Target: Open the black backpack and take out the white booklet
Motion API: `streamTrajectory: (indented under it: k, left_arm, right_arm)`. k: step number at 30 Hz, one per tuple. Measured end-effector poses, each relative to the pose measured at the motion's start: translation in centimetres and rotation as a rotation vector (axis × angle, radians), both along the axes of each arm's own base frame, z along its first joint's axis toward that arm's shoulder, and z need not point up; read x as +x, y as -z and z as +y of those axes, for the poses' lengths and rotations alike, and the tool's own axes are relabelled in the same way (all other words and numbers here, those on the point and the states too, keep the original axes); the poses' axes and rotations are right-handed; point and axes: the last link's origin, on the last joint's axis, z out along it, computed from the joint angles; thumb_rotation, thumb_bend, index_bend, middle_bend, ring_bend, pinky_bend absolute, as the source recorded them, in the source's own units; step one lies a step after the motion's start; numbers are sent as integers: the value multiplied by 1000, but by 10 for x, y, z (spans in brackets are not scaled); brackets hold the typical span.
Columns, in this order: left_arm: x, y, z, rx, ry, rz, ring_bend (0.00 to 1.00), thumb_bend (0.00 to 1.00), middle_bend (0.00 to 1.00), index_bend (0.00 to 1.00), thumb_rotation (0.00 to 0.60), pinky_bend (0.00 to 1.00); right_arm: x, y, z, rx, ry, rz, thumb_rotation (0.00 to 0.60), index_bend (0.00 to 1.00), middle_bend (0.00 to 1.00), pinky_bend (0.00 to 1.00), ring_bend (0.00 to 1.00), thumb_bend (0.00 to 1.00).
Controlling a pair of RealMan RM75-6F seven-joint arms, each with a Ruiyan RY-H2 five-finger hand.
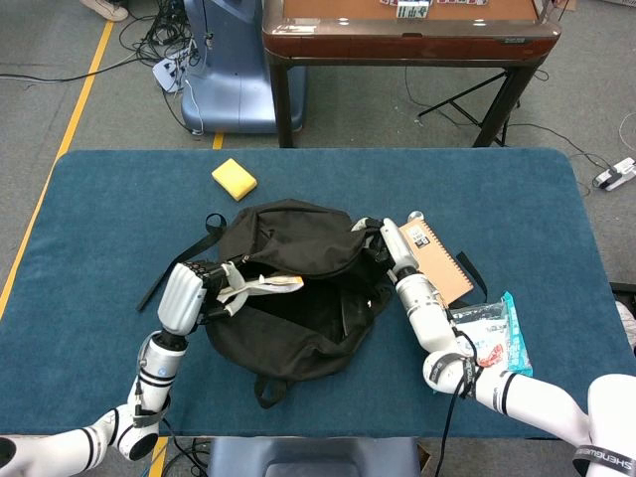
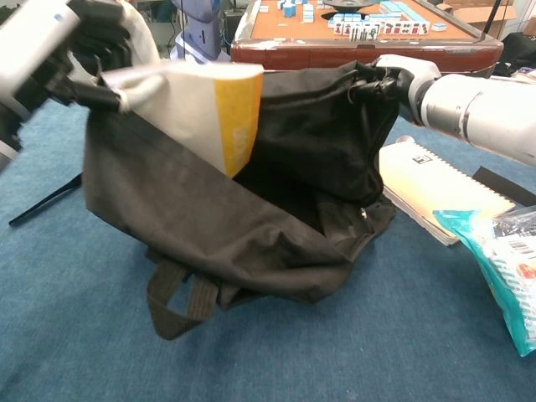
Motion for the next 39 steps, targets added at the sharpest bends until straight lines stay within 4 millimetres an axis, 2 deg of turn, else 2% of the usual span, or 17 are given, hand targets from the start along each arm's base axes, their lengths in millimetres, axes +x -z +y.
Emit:
streamTrajectory:
  k: [5, 12, 21, 27, 29, 31, 33, 35, 37, 39]
  left_arm:
    - [-2, -27, -4, -77, -56, -132, 740, 610, 960, 840, 600, 754]
    - [-9, -41, 1, -191, -131, -270, 740, 610, 961, 833, 600, 754]
    - [-7, -61, 9, -128, -125, -346, 743, 610, 961, 833, 600, 754]
    - [-6, -94, 25, 7, -128, -403, 743, 610, 961, 833, 600, 755]
    - [-7, -103, 31, 53, -137, -399, 743, 610, 961, 833, 600, 755]
    - [-9, -109, 38, 86, -151, -387, 744, 610, 961, 833, 600, 754]
    - [-11, -111, 42, 105, -159, -363, 744, 610, 961, 832, 600, 754]
    - [-13, -110, 47, 123, -169, -330, 741, 610, 961, 830, 600, 755]
    - [-15, -106, 53, 130, -181, -292, 733, 610, 960, 823, 600, 755]
    - [-16, -101, 58, 131, -193, -251, 728, 610, 958, 814, 600, 755]
  right_arm:
    - [0, 8, 10, 13, -49, 26, 600, 566, 354, 345, 295, 873]
    - [-2, 16, 28, 32, -119, 70, 600, 566, 354, 345, 285, 869]
    - [-7, 22, 46, 50, -194, 130, 600, 554, 348, 345, 268, 862]
    - [-9, 27, 60, 86, -257, 178, 600, 500, 307, 312, 222, 800]
    - [-9, 27, 66, 100, -283, 190, 600, 478, 288, 294, 204, 751]
    - [-9, 27, 73, 118, -306, 202, 600, 420, 252, 260, 175, 657]
    - [-10, 27, 77, 139, -322, 211, 600, 286, 185, 209, 121, 511]
    - [-11, 25, 81, 164, -341, 222, 600, 92, 93, 149, 49, 324]
    - [-11, 21, 84, 175, -364, 228, 600, 14, 39, 115, 13, 230]
    - [-11, 15, 87, 175, -381, 225, 600, 0, 7, 88, 0, 175]
